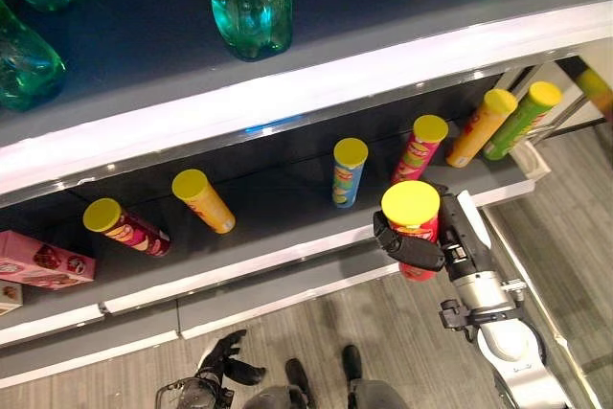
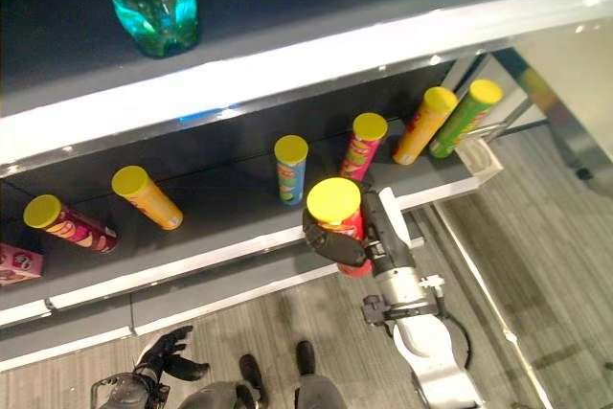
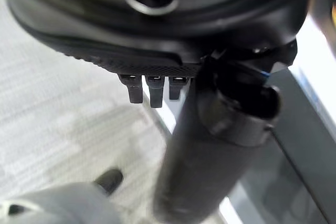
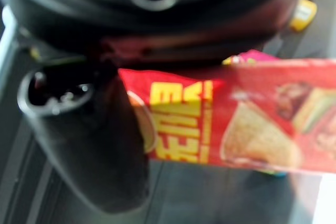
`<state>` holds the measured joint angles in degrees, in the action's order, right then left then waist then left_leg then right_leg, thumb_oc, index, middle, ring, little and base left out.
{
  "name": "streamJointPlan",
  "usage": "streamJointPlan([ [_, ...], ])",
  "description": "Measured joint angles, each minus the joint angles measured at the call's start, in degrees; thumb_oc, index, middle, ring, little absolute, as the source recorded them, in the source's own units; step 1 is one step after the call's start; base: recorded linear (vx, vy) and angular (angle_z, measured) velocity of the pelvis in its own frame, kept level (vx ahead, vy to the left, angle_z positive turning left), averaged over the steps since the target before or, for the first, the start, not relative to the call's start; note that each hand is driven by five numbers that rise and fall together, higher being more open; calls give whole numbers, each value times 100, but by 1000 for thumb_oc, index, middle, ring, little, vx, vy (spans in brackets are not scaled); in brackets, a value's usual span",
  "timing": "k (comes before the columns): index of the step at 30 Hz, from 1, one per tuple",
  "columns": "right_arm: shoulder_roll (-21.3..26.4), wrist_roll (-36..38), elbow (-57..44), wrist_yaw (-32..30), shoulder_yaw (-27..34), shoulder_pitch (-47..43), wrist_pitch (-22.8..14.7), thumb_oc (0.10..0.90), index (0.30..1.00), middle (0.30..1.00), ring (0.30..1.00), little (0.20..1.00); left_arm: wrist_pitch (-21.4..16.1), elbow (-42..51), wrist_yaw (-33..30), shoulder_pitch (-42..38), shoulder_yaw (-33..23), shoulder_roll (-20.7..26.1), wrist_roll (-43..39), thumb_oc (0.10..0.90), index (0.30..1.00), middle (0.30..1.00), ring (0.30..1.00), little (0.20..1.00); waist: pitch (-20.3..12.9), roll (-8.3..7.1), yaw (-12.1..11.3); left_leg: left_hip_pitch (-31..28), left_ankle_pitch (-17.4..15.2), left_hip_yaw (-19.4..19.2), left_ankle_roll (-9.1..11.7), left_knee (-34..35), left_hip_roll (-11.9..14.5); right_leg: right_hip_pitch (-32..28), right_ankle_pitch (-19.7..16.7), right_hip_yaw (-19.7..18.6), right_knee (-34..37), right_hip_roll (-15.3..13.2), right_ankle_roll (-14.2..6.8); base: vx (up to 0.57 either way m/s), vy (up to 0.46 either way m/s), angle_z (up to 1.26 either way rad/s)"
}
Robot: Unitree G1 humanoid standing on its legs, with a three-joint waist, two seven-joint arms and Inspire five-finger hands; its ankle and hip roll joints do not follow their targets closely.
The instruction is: Put the goods on the table back onto the shelves and tidy them up.
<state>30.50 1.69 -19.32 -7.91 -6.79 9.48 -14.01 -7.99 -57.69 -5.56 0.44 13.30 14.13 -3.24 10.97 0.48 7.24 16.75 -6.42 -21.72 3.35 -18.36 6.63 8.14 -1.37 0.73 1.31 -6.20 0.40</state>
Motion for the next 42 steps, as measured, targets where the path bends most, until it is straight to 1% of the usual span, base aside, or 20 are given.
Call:
streamJointPlan([
  [1,-18,-38,2,-24,-23,-1,0,400,300,300,300,300,3,-37,10,15,14,-26,5,800,900,900,900,900,4,-4,2,-44,63,87,96,192,206,3,-31,-50,-5,-11,-46,55,101,-30],
  [2,-15,-65,2,-59,-53,79,-6,400,300,300,300,300,6,-21,6,83,17,-103,11,800,900,900,900,900,3,15,58,-111,218,360,338,541,538,38,-48,-100,-11,-4,-73,45,134,-33],
  [3,19,-93,-1,-96,-49,100,-31,400,300,300,300,300,3,-2,8,110,23,-182,20,800,900,900,900,900,13,90,77,-189,346,583,464,911,703,56,-49,-99,-9,1,-106,56,154,-25],
  [4,95,-112,-3,-106,-1,154,-42,400,300,300,300,300,3,-9,15,109,41,-298,59,800,900,900,900,900,52,159,133,-312,544,670,441,1326,723,54,-40,-109,-4,-62,-256,87,254,-14],
  [5,168,-141,-3,-113,73,249,-42,400,300,300,300,300,-5,-54,9,86,118,-413,136,800,900,900,900,900,60,301,176,-435,764,642,366,1594,712,30,-55,-94,52,-81,-356,79,310,-13],
  [6,271,-174,-2,-121,165,341,-41,400,300,300,300,300,-5,-141,21,35,254,-548,201,800,900,900,900,900,65,504,222,-610,1100,644,364,1938,612,-25,-94,-98,171,-84,-521,63,437,-35],
  [7,-74,-255,24,-121,13,449,-5,400,300,300,300,300,21,-214,5,-162,405,-581,388,800,900,900,900,900,121,335,367,-879,1266,308,187,2369,-57,73,-357,-55,220,-677,-805,44,375,-38],
  [9,-157,-297,-25,-101,-149,607,-4,400,300,300,300,300,12,-190,-3,-150,377,-532,456,800,900,900,900,900,114,376,369,-981,1155,93,15,2371,-335,70,-680,49,334,-939,-838,47,189,-50],
  [10,-289,-297,-23,-100,-226,671,-2,400,300,300,300,300,-11,-184,-18,-134,344,-448,463,800,900,900,900,900,115,383,322,-1044,1129,1,-24,2369,-377,122,-780,75,308,-970,-850,43,75,-53],
  [12,-411,-309,-35,-108,-381,811,-8,400,300,300,300,300,-28,-216,-54,-120,271,-275,458,800,900,900,900,900,94,410,322,-1089,1077,44,-88,2370,-366,121,-796,61,335,-900,-845,23,43,-23],
  [14,-411,-389,-21,-119,-509,855,-7,400,300,300,300,300,-28,-217,-148,-115,212,28,474,800,900,900,900,900,39,306,272,-1070,1073,26,-91,2371,-363,110,-795,111,429,-813,-858,6,14,-2],
  [17,-408,-412,1,-129,-541,774,-10,400,300,300,300,300,-29,-162,-149,-62,220,213,525,800,900,900,900,900,27,288,250,-1087,1111,5,-34,2374,-284,101,-751,61,395,-729,-920,10,-6,-6],
  [19,-410,-417,6,-245,-520,672,-26,400,300,300,300,300,-29,-78,-128,-7,233,115,562,800,900,900,900,900,-27,236,265,-1088,1160,-37,44,2401,-185,128,-687,59,395,-633,-967,19,-31,-20],
  [22,-401,-518,202,-345,-579,705,-44,400,300,300,300,300,-49,8,-129,137,238,-42,567,800,900,900,900,900,-218,126,287,-1044,1210,-71,128,2403,-52,189,-593,62,397,-498,-916,8,-48,-11],
  [26,-396,-640,890,-488,-1101,606,-19,400,300,300,300,300,-50,-6,-132,287,243,-247,571,800,900,900,900,900,-529,39,260,-940,1311,-27,274,2403,167,278,-569,80,400,-246,-835,-8,-57,-3],
  [30,-350,-718,1198,-467,-1698,409,9,400,300,300,300,300,-53,-15,-153,343,212,-297,522,800,900,900,900,900,-624,130,-2,-789,1387,75,337,2403,311,372,-566,217,402,-140,-770,-35,-82,11],
  [32,-354,-774,1630,-465,-2093,-13,27,400,300,300,300,300,-53,-42,-209,392,8,-394,250,800,900,900,900,900,-697,242,-209,-569,1456,314,342,2403,381,444,-547,397,402,-38,-734,-35,-87,41],
  [35,-432,-857,2069,-491,-2273,-458,66,400,300,300,300,300,-52,-59,-327,508,-231,-441,-142,800,900,900,900,900,-700,299,-502,-396,1561,452,357,2399,417,504,-579,560,401,3,-673,-41,-67,28],
  [38,-541,-991,2512,-626,-2373,-1022,80,400,300,300,300,300,-91,-207,-466,593,-600,-463,-597,800,900,900,900,900,-667,349,-589,-104,1625,665,339,2377,407,655,-573,760,401,-3,-663,-41,-44,32],
  [42,-694,-1040,2580,-999,-2178,-1358,92,400,300,300,300,300,-200,-254,-536,608,-706,-473,-854,800,900,900,900,900,-531,479,-718,105,1669,819,299,2373,354,744,-582,936,400,-54,-652,-23,-13,23],
])
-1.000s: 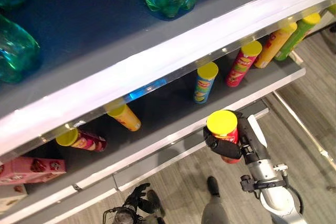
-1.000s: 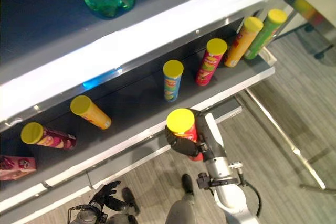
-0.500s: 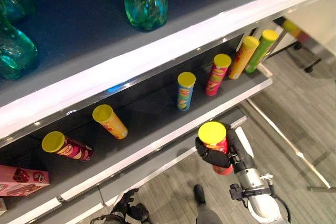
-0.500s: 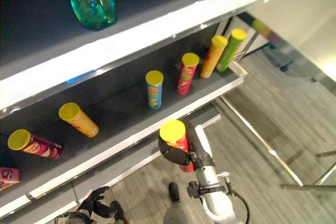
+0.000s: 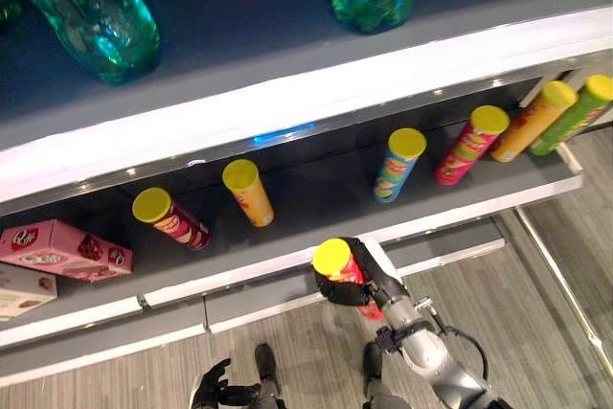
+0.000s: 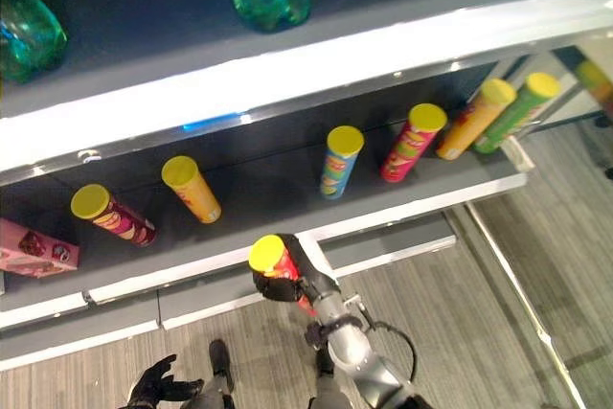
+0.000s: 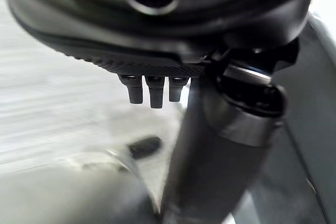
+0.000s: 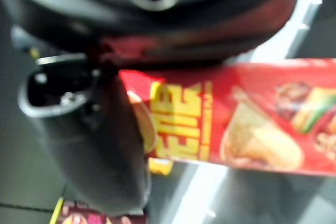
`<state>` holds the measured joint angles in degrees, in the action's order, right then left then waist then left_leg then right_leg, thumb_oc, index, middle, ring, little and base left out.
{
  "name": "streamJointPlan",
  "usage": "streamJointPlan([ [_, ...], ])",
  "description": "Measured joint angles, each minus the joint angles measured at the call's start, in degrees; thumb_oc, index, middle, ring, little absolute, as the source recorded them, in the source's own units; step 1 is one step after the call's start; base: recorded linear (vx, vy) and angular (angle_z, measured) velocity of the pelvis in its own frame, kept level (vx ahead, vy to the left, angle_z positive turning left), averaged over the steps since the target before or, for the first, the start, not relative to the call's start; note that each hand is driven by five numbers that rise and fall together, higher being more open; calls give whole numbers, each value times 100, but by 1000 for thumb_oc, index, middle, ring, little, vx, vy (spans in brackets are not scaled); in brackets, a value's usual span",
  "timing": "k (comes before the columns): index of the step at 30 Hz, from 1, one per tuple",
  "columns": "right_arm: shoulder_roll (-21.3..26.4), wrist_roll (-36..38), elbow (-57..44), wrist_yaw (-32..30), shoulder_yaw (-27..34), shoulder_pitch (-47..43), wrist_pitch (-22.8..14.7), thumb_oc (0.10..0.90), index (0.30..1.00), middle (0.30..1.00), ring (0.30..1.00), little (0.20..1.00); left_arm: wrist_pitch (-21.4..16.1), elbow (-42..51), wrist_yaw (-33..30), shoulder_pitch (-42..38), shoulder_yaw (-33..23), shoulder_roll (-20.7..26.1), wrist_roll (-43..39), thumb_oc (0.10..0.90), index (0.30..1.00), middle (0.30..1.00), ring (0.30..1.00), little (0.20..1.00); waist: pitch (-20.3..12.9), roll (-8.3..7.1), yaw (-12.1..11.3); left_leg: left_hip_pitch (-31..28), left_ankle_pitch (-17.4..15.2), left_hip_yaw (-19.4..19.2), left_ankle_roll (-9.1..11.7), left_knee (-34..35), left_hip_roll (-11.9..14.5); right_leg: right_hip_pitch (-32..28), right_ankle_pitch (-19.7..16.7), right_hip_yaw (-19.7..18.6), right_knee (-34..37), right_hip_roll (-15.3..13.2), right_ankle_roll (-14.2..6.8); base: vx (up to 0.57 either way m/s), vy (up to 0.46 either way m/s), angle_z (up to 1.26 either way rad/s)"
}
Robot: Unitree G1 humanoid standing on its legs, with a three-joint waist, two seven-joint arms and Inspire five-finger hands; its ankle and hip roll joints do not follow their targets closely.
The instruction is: Put the goods on the table back onto the shelves and tidy them up.
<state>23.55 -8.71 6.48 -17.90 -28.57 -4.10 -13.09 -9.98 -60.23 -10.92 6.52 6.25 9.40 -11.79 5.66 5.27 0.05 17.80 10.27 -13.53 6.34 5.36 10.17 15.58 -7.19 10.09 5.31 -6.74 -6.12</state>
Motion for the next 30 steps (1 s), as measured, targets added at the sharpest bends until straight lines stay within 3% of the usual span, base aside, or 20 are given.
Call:
streamJointPlan([
  [9,-222,-226,-59,-1169,938,-633,17,400,300,300,300,300,-44,13,-62,-119,61,14,76,800,900,900,900,900,193,214,-73,269,-22,29,-28,2,-131,245,19,59,-2,-132,-32,-4,18,4],
  [15,-512,-232,-354,-1635,1016,-829,37,400,300,300,300,300,-47,74,-95,-247,254,16,127,800,900,900,900,900,305,360,-97,351,-32,-11,-46,0,-226,333,24,53,-3,-229,-54,5,18,1],
  [17,-640,-258,-352,-1787,916,-1058,35,400,300,300,300,300,-43,239,-98,-245,392,15,124,800,900,900,900,900,377,473,-190,380,-42,-14,-60,1,-283,367,26,52,-3,-309,-85,19,62,3],
  [19,-847,-257,-317,-1937,903,-1460,26,400,300,300,300,300,-123,476,-98,-241,668,13,126,800,900,900,900,900,500,742,-311,424,-78,-22,-119,1,-382,420,-4,51,-3,-390,-142,26,38,3],
  [20,-846,-258,-318,-2000,871,-1512,-4,400,300,300,300,300,-161,512,-98,-243,673,14,125,800,900,900,900,900,520,785,-369,454,-81,-22,-133,0,-410,451,-10,51,-3,-416,-155,34,35,7],
  [23,-839,-259,-264,-2068,853,-1546,-12,400,300,300,300,300,-220,443,-106,-242,628,17,125,800,900,900,900,900,524,805,-566,560,-75,-6,-143,-2,-491,520,1,71,-5,-495,-174,38,37,11],
  [30,-842,-618,-215,-2419,810,-1965,-13,400,300,300,300,300,-375,641,-154,-265,714,64,138,800,900,900,900,900,528,803,-653,673,-74,-1,-149,-2,-619,600,6,136,-5,-648,-202,34,54,6],
])
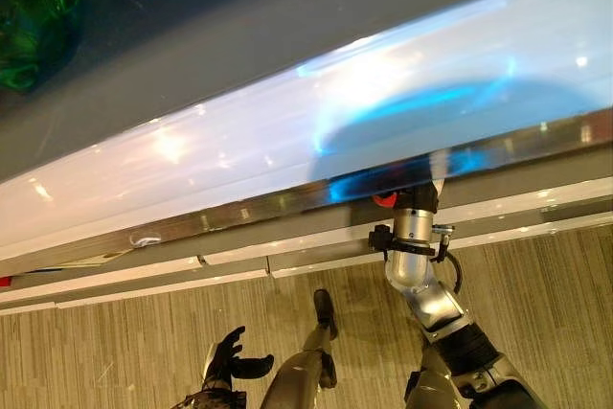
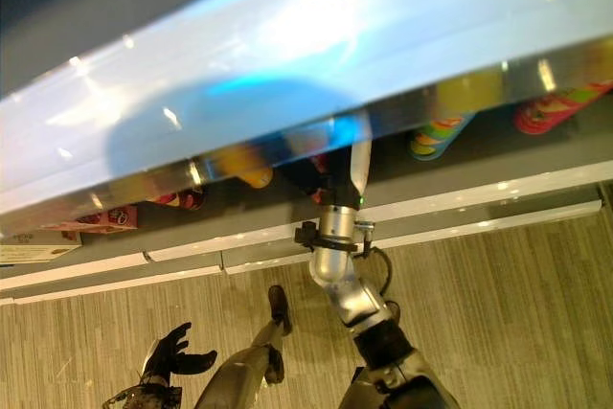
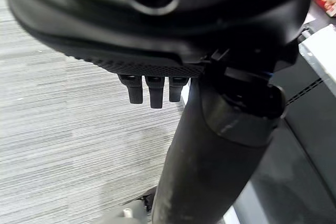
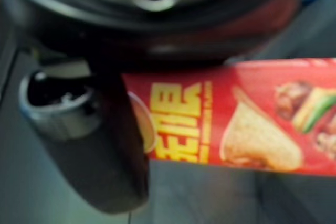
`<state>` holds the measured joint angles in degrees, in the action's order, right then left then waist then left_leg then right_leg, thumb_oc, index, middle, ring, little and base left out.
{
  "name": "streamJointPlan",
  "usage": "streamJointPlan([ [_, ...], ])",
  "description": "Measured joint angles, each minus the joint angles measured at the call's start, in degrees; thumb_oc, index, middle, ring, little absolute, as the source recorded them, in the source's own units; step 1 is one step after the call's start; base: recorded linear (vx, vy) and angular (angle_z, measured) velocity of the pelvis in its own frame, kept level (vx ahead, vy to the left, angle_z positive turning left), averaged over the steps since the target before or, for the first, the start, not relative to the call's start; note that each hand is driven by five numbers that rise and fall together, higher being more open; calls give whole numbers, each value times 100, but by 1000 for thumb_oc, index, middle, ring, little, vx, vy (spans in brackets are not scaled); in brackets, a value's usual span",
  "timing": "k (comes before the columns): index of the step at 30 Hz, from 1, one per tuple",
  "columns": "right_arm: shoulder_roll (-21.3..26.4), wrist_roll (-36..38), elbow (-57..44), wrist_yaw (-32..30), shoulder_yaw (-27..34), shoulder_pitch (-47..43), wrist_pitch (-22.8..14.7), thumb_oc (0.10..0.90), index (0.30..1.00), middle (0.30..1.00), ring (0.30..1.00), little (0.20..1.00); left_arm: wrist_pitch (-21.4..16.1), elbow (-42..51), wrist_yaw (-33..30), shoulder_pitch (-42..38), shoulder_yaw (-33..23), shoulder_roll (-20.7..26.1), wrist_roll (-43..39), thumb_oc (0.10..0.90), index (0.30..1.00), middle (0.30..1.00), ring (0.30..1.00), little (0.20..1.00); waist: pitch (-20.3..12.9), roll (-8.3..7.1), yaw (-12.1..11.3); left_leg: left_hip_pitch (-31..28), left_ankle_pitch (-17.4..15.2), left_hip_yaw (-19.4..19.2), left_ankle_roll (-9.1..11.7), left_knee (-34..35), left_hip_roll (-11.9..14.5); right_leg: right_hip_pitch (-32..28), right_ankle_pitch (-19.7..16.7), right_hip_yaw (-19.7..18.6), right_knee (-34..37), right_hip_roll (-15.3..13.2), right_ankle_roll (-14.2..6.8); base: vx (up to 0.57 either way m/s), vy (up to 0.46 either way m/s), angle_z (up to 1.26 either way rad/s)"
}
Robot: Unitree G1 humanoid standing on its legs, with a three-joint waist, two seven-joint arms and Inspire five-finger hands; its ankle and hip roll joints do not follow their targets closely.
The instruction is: Put the goods on the table back onto the shelves and tidy them up.
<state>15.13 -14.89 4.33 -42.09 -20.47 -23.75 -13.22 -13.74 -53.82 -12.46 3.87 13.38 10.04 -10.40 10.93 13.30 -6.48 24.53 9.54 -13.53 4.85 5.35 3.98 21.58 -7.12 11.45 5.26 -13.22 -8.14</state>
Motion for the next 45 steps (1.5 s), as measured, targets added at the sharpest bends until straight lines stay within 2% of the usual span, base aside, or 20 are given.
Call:
streamJointPlan([
  [5,7,-543,23,-397,203,-270,2,400,300,300,300,300,-158,509,-206,-120,45,196,165,800,900,900,900,900,12,32,-67,162,22,48,-30,-1,-91,122,-29,66,-1,-114,-45,18,63,8],
  [11,-8,-693,21,-461,164,-253,2,400,300,300,300,300,-250,790,-375,-249,27,493,279,800,900,900,900,900,22,67,-66,215,23,16,-31,-1,-206,192,-60,50,-1,-247,-95,0,55,2],
  [13,-7,-693,16,-468,87,-243,2,400,300,300,300,300,-256,943,-478,-269,27,582,379,800,900,900,900,900,46,128,-64,259,23,-17,-32,-2,-252,261,-83,-1,-1,-298,-134,-16,52,-4],
  [19,-11,-677,33,-468,-115,-58,1,400,300,300,300,300,-368,998,-618,-361,48,612,608,800,900,900,900,900,68,261,-65,412,47,-147,-65,-2,-324,473,-132,-89,-2,-381,-207,-24,41,-5],
  [36,-62,-518,39,-742,-143,-48,-118,400,300,300,300,300,-371,892,-747,-431,161,611,819,800,900,900,900,900,53,284,-66,492,53,-189,-76,-3,-383,603,-163,-149,-2,-473,-245,11,0,-1],
  [37,-62,-515,38,-755,-145,-48,-130,560,540,540,540,540,-371,894,-747,-432,167,611,831,800,900,900,900,900,52,287,-66,497,53,-194,-76,-3,-389,613,-167,-157,-2,-476,-246,-4,2,-3],
  [38,-62,-515,38,-774,-155,-49,-135,800,900,900,900,900,-371,894,-747,-434,167,611,831,800,900,900,900,900,51,287,-64,502,53,-203,-76,-3,-390,622,-170,-167,-2,-477,-247,0,0,0],
  [45,-42,-533,33,-815,-191,-46,-244,800,900,900,900,900,-376,896,-749,-444,164,611,835,800,900,900,900,900,46,294,-49,549,53,-261,-76,-3,-375,706,-189,-229,-2,-465,-238,2,-15,-3],
])
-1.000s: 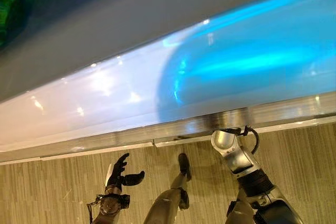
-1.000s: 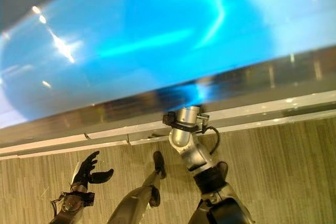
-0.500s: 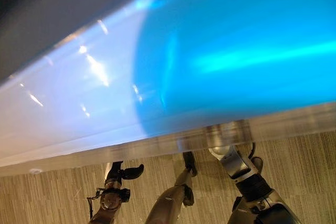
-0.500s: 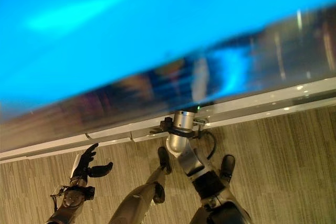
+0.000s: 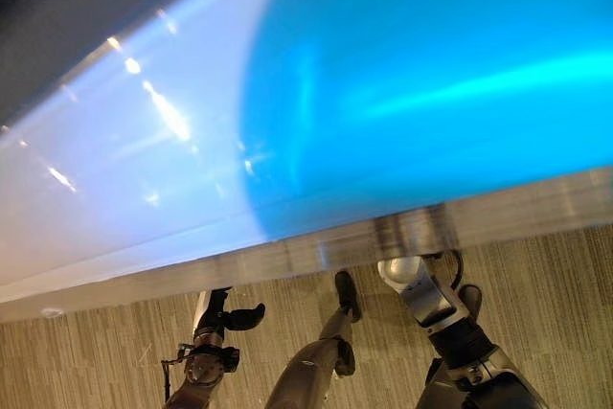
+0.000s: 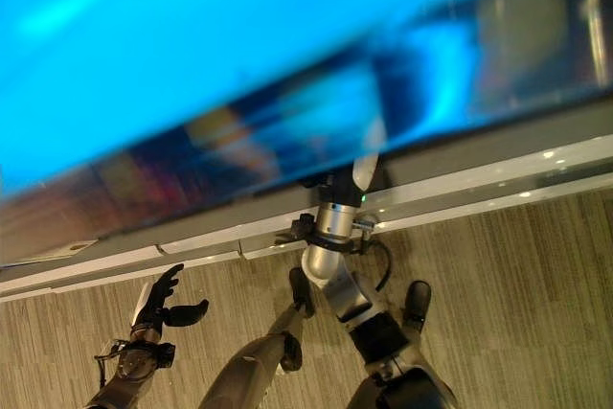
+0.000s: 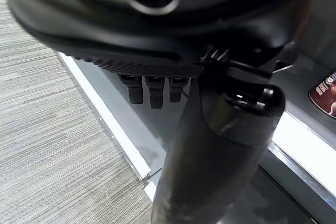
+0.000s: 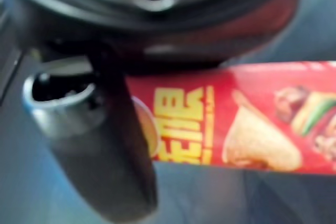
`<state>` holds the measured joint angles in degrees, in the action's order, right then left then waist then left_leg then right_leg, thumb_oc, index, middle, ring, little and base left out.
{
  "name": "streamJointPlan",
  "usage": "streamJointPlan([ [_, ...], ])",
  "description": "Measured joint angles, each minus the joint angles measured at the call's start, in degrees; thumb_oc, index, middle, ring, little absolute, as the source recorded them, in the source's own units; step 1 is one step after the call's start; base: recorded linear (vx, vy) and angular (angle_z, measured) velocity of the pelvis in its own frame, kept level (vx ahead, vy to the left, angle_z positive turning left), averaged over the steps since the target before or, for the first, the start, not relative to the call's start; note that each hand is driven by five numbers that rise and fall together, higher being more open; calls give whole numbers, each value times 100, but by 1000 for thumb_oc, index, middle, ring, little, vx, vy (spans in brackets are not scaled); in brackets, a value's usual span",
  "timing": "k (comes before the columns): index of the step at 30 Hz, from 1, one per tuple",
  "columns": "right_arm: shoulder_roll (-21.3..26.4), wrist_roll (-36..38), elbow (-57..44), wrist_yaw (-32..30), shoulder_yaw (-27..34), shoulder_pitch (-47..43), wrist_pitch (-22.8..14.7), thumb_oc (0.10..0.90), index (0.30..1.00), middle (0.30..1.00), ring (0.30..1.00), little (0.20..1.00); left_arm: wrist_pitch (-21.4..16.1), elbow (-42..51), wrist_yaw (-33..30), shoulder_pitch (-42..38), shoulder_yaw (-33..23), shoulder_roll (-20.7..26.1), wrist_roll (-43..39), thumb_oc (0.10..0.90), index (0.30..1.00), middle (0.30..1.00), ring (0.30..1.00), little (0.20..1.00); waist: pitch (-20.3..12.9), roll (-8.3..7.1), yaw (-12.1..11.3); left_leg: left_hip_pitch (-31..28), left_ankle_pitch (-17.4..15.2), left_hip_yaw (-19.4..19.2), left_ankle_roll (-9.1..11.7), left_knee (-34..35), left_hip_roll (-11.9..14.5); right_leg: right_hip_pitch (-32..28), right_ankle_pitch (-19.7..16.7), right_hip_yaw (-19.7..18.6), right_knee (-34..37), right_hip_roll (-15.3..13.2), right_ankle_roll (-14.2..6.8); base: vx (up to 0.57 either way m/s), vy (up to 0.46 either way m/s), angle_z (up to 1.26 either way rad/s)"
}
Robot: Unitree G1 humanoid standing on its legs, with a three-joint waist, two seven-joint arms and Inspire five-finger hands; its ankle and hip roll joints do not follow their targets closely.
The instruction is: Put the goods on the table back onto the shelves and tidy them up.
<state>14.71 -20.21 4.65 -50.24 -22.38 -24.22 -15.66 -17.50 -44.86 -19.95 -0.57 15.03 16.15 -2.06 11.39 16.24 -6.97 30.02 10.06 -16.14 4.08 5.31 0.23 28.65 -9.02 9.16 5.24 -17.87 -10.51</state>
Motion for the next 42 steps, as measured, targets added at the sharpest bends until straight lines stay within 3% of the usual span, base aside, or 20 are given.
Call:
streamJointPlan([
  [12,98,2,-341,147,-78,83,-9,800,900,900,900,900,-5,12,-86,-19,-4,0,124,800,900,900,900,900,-1,-4,187,8,0,-2,-1,-1,54,-8,-10,8,-1,83,10,-17,-17,0],
  [19,226,4,-784,248,-75,236,-27,800,900,900,900,900,-3,-9,-96,-49,-4,1,228,800,900,900,900,900,-6,-76,441,-121,14,-24,-36,0,118,-127,-31,8,-3,157,38,3,-10,-2],
  [25,223,17,-1234,260,-75,575,-197,800,900,900,900,900,20,-227,-110,-65,-7,2,254,800,900,900,900,900,-158,-488,562,-222,13,-35,-37,1,178,-201,-54,-3,-2,216,67,2,-12,-3],
  [37,259,38,-1235,450,-82,665,-245,800,900,900,900,900,34,-411,-110,-59,-17,0,386,800,900,900,900,900,-216,-688,563,-473,7,108,-44,4,206,-542,-76,133,-2,257,88,25,-5,3],
  [38,267,39,-1237,515,-90,740,-250,800,900,900,900,900,43,-474,-109,21,-40,9,420,800,900,900,900,900,-270,-833,581,-561,-5,102,-58,5,204,-621,-73,143,-1,254,91,62,-2,3],
  [42,319,37,-1239,619,-29,981,-271,800,900,900,900,900,90,-705,-104,57,-61,8,461,800,900,900,900,900,-338,-1080,624,-745,-33,117,-92,5,201,-825,-73,167,-1,255,92,81,6,3],
])
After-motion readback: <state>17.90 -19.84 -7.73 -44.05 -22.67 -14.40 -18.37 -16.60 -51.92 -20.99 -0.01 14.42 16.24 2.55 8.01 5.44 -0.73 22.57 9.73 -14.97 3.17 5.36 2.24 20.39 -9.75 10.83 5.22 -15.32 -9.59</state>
